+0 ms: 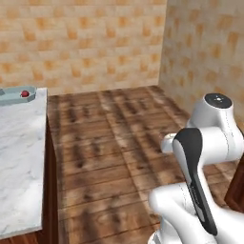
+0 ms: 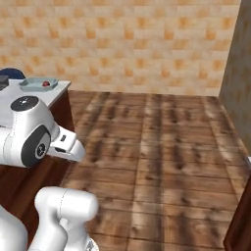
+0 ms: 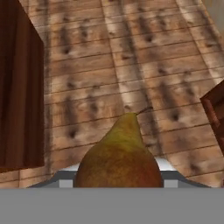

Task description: Place the cold items (bell pepper and pear) from the fridge in one tupperware on the dining counter. Place the warm items (kebab skewer and hot dog) in the stove area in another tupperware.

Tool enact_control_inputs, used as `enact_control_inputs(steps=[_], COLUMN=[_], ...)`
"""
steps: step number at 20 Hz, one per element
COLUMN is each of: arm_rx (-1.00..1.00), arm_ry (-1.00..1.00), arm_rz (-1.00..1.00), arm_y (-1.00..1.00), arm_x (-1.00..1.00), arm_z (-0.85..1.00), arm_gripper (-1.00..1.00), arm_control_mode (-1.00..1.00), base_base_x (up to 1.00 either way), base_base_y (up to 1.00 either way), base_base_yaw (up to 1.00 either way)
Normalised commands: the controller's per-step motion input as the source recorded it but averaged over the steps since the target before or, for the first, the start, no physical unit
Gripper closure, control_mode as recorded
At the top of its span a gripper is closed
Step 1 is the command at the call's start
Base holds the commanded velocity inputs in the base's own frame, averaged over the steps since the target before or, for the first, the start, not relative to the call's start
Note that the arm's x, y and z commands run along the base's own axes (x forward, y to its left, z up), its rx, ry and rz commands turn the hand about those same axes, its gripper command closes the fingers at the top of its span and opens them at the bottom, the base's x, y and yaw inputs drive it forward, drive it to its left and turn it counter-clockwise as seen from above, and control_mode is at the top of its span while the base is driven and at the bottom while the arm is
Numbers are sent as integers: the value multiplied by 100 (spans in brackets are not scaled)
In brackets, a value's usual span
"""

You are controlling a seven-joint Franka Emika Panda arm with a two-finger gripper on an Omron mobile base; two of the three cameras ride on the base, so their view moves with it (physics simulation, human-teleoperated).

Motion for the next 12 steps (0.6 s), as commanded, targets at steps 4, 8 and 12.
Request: enact_control_inputs(steps=[4,8,12], arm_rx=[0,0,0], arm_ry=[0,0,0], arm_rz=[0,0,0], arm_y=[0,0,0], arm_x=[0,0,0], arm_z=[0,0,0], arm_gripper=[100,100,100], arm_control_mode=[100,100,100], base_base_x=[100,100,100], base_base_y=[14,0,-4], base_base_yaw=[4,12,22])
